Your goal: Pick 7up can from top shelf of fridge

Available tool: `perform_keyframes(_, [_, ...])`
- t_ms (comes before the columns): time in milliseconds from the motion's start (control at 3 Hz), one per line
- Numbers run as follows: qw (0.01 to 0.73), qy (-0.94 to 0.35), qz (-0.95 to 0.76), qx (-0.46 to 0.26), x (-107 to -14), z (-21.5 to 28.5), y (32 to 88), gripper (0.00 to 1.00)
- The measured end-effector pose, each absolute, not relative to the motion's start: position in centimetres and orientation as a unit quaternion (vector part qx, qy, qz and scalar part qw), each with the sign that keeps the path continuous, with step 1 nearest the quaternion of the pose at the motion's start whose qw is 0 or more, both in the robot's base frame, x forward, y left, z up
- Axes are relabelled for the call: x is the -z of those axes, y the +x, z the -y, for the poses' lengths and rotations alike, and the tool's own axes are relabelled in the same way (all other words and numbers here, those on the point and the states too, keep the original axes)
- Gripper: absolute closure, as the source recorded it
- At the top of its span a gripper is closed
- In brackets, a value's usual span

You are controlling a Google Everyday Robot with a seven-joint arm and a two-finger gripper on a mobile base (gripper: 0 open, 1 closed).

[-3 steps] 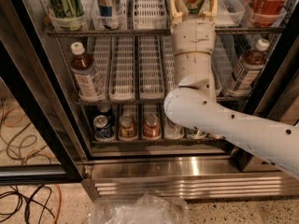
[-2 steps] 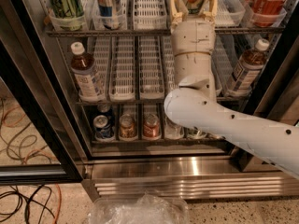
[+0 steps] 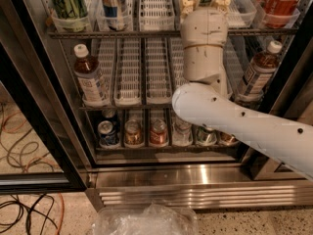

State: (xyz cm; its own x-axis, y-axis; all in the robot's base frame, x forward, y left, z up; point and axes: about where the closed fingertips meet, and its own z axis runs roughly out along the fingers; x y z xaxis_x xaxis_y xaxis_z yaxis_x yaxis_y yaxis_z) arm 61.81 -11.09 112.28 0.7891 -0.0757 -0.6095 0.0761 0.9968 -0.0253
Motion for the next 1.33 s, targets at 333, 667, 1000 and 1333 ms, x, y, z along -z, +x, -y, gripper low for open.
perform_keyframes(333, [0.956, -0.004, -0.29, 0.043, -114.9, 10.8, 61.7, 1.0])
perform_keyframes(667, [0.955, -0.009, -0.293, 0.044, -114.9, 10.9, 61.0, 1.0])
perform_keyframes(1000, [0.955, -0.007, -0.295, 0.043, -114.8, 11.1, 59.6, 1.0])
perform_keyframes(1333, [0.952, -0.008, -0.303, 0.036, -114.2, 11.0, 57.8, 1.0])
